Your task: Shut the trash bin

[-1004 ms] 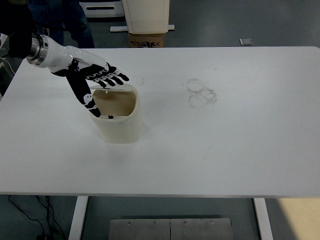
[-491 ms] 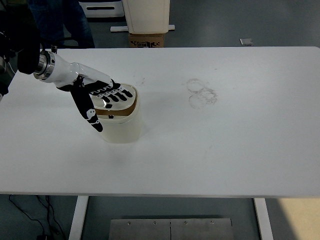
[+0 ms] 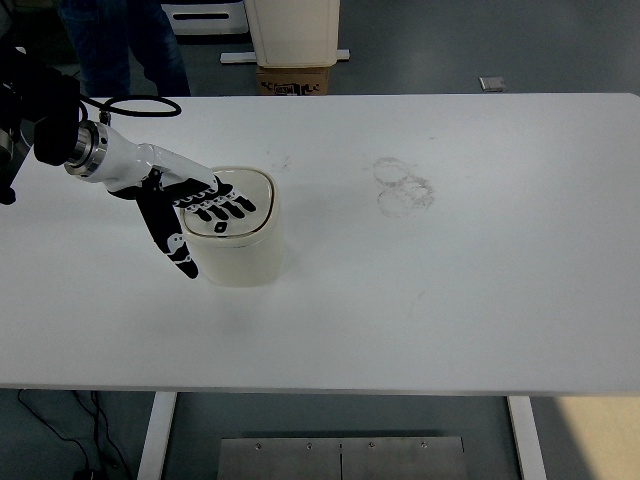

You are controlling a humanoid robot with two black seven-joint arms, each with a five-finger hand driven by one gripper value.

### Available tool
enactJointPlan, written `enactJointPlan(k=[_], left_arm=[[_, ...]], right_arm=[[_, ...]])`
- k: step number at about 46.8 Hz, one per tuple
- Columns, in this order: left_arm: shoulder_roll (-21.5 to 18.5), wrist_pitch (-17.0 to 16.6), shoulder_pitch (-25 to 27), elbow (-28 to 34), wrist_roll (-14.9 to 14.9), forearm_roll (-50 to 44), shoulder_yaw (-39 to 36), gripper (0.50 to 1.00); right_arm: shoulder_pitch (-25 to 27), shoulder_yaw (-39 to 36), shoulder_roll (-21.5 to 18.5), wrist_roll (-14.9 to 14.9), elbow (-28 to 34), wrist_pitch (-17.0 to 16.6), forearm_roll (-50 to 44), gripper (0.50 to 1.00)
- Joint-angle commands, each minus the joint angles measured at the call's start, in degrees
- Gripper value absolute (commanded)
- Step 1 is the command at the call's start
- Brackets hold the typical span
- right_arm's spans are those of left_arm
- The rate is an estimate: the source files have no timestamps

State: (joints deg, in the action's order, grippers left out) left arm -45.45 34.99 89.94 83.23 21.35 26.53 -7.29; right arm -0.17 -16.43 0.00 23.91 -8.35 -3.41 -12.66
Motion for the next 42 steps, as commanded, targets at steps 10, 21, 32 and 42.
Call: enactJointPlan(k=[10, 21, 32, 42], left_arm=[[0.0, 0.0, -0.6, 0.0, 0.0, 0.1, -0.2, 1.000], [-0.4, 0.0, 1.6, -0.6, -0.1, 0.0, 0.2, 1.000], [-2.3, 0.0, 3.3, -1.4, -0.1, -0.1, 1.9, 1.000], [-0.9, 0.0, -0.5, -10.1, -1.1, -5.2, 13.0, 1.000]], right_arm=[[0.0, 0.0, 0.0, 0.0, 0.0, 0.0, 0.0, 0.991], [0.0, 0.0, 0.0, 0.0, 0.0, 0.1, 0.0, 0.991], [0.0, 0.0, 0.0, 0.1, 0.0, 0.1, 0.0, 0.991], [0.0, 0.0, 0.0, 0.0, 0.0, 0.0, 0.0, 0.991]])
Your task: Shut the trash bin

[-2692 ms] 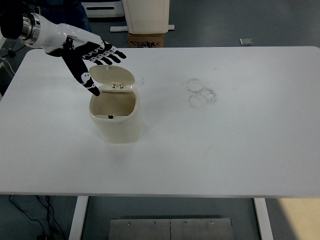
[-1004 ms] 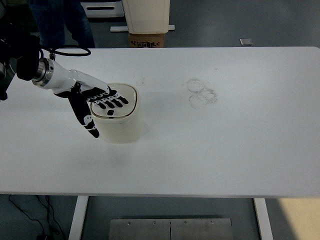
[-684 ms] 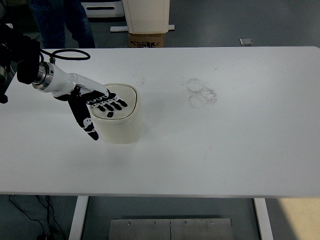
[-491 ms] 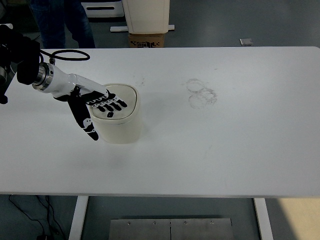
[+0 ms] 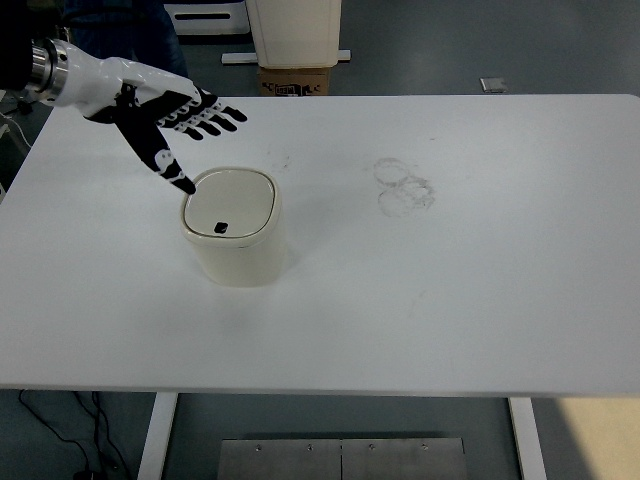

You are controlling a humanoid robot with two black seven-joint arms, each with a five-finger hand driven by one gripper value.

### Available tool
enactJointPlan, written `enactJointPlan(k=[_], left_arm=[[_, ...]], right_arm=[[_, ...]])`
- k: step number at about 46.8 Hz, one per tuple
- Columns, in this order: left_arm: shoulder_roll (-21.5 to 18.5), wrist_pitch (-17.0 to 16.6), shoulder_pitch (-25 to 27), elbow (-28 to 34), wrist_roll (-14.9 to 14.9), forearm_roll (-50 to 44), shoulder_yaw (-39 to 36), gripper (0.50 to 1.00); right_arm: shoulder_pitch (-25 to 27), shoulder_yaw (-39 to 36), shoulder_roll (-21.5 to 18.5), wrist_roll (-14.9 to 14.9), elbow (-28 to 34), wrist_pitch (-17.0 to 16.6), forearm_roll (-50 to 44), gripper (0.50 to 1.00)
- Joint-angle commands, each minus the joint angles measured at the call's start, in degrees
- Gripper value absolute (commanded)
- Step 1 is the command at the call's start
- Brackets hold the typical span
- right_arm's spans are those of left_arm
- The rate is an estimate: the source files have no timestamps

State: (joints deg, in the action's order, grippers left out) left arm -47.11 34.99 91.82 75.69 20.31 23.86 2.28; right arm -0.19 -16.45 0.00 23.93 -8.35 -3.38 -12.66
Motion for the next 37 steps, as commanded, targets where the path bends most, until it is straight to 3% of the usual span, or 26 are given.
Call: enactJointPlan(k=[1, 5, 10, 11, 17, 20, 23, 33, 37], left_arm=[[1.3, 0.0, -3.0, -3.4, -0.1, -3.2, 4.3, 1.000], [2.9, 0.0, -5.2, -6.6, -0.6, -5.0, 6.9, 1.000], [5.2, -3.2, -7.6, -10.9, -4.0, -5.3, 8.8, 1.000], [6.7, -5.5, -9.2, -13.6, -6.6, -5.7, 9.6, 1.000], [9.0, -12.9, -13.1, -16.8, -16.7, -5.8, 11.4, 1.000], [8.9, -15.7, -14.4, -16.9, -22.8, -5.8, 11.7, 1.000], [9.0, -17.4, -14.7, -17.2, -26.2, -5.8, 11.7, 1.000], [9.8, -19.1, -20.6, -24.1, -29.2, -9.1, 12.6, 1.000], [12.8, -20.2, -23.4, -28.3, -31.6, -15.6, 13.5, 1.000]], right_arm=[[0.0, 0.0, 0.0, 0.0, 0.0, 0.0, 0.0, 0.991], [0.0, 0.0, 0.0, 0.0, 0.0, 0.0, 0.0, 0.991], [0.0, 0.0, 0.0, 0.0, 0.0, 0.0, 0.0, 0.991], [0.0, 0.1, 0.0, 0.0, 0.0, 0.0, 0.0, 0.991], [0.0, 0.0, 0.0, 0.0, 0.0, 0.0, 0.0, 0.991], [0.0, 0.0, 0.0, 0.0, 0.0, 0.0, 0.0, 0.991], [0.0, 0.0, 0.0, 0.0, 0.0, 0.0, 0.0, 0.991], [0.0, 0.1, 0.0, 0.0, 0.0, 0.0, 0.0, 0.991], [0.0, 0.0, 0.0, 0.0, 0.0, 0.0, 0.0, 0.991]])
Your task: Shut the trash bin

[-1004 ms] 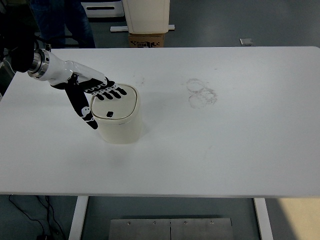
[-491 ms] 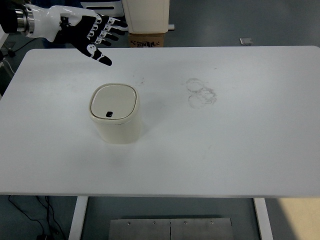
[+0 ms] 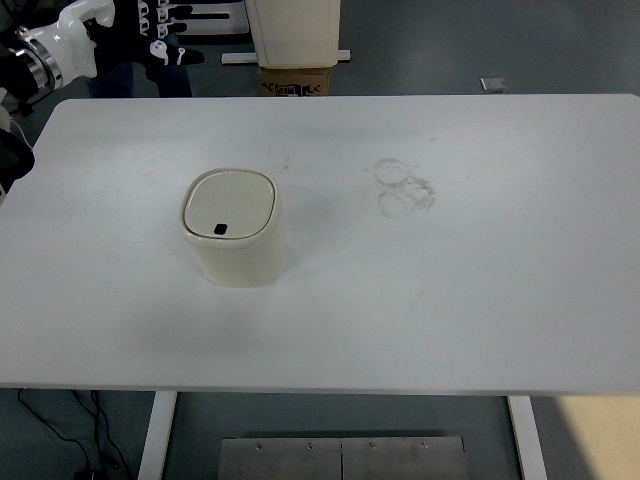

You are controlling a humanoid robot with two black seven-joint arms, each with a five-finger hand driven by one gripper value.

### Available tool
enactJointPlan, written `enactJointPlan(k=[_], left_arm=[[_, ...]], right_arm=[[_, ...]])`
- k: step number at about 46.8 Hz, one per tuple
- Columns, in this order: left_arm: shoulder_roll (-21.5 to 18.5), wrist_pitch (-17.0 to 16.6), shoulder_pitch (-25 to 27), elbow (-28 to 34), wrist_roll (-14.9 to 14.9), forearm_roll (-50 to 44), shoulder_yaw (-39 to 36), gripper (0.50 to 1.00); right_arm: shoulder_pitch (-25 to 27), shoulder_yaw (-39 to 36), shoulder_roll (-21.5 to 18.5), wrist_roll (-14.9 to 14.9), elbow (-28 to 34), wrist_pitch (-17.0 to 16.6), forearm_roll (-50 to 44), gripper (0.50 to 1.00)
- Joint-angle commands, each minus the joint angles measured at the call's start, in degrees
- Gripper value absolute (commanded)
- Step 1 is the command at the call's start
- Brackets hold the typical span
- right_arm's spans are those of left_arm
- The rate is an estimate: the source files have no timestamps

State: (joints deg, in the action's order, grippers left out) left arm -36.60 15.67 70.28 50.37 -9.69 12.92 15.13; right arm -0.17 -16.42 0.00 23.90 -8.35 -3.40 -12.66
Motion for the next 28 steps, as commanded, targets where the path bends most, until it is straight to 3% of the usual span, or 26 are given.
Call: enactJointPlan(k=[1, 8, 17, 23, 28], left_arm=[[3.1, -1.4, -2.2, -4.3, -1.7, -6.2, 0.8, 1.000], [6.2, -1.3, -4.9, -11.7, -1.9, -13.4, 1.2, 1.000], [6.9, 1.5, -10.6, -12.8, -1.8, -20.6, 6.4, 1.000], [9.0, 1.8, -14.6, -14.1, -1.8, -21.7, 10.4, 1.000], [12.1, 2.7, -16.9, -19.8, -1.8, -21.8, 12.1, 1.000]], right_arm=[[0.0, 0.0, 0.0, 0.0, 0.0, 0.0, 0.0, 0.991], [0.0, 0.0, 0.0, 0.1, 0.0, 0.0, 0.0, 0.991], [0.0, 0.0, 0.0, 0.0, 0.0, 0.0, 0.0, 0.991], [0.1, 0.0, 0.0, 0.0, -0.3, -0.2, 0.0, 0.991], [0.0, 0.0, 0.0, 0.0, -0.1, -0.1, 0.1, 0.991]])
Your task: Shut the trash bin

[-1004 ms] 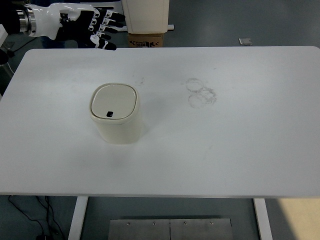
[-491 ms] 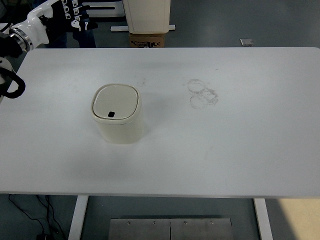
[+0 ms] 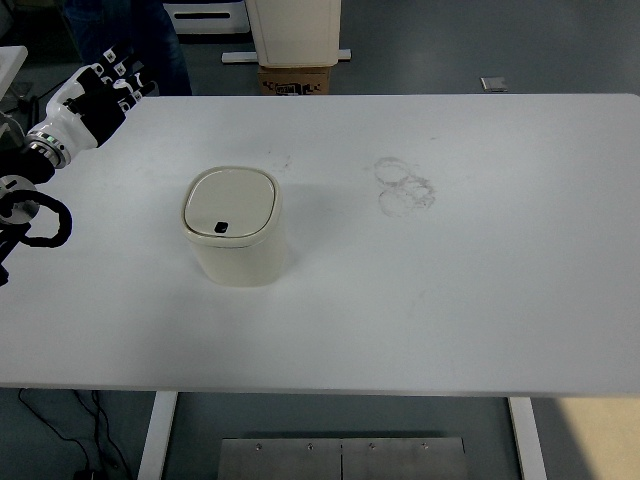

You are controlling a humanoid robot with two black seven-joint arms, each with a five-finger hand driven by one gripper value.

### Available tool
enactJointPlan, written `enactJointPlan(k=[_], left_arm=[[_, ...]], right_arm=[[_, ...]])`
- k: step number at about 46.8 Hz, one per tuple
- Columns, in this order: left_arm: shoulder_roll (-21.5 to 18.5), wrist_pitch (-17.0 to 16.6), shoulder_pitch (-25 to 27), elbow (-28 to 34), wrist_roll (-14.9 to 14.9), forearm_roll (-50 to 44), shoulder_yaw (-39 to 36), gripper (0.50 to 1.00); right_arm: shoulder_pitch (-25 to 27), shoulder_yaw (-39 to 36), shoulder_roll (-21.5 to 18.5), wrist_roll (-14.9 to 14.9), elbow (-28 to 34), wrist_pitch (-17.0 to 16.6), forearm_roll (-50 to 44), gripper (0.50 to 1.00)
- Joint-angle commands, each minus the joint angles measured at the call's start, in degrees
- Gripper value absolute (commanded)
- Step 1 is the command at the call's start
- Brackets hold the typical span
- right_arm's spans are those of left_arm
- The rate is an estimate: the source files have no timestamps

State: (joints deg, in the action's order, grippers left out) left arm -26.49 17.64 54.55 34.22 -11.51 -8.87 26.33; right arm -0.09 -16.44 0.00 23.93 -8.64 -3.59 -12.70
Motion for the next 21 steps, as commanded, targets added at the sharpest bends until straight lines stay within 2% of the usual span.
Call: enactJointPlan(k=[1, 8, 11, 21], left_arm=[[2.8, 1.4, -1.5, -5.3, 0.0, 0.0, 1.3, 1.000], [7.7, 7.8, -2.0, -15.7, -0.2, 0.0, 3.0, 1.000], [8.7, 8.7, -2.0, -18.0, -0.3, -0.1, 3.4, 1.000], [8.8, 9.7, -1.9, -18.8, -2.2, -0.1, 3.9, 1.000]], right_arm=[[-0.2, 0.1, 0.0, 0.0, 0.2, 0.1, 0.1, 0.991], [-0.1, -0.3, 0.0, 0.0, 0.4, 0.2, 0.2, 0.991], [-0.1, -0.1, 0.0, 0.0, 0.3, 0.2, 0.0, 0.991], [-1.8, -0.1, 0.0, 0.1, 0.1, 0.2, -0.2, 0.991]])
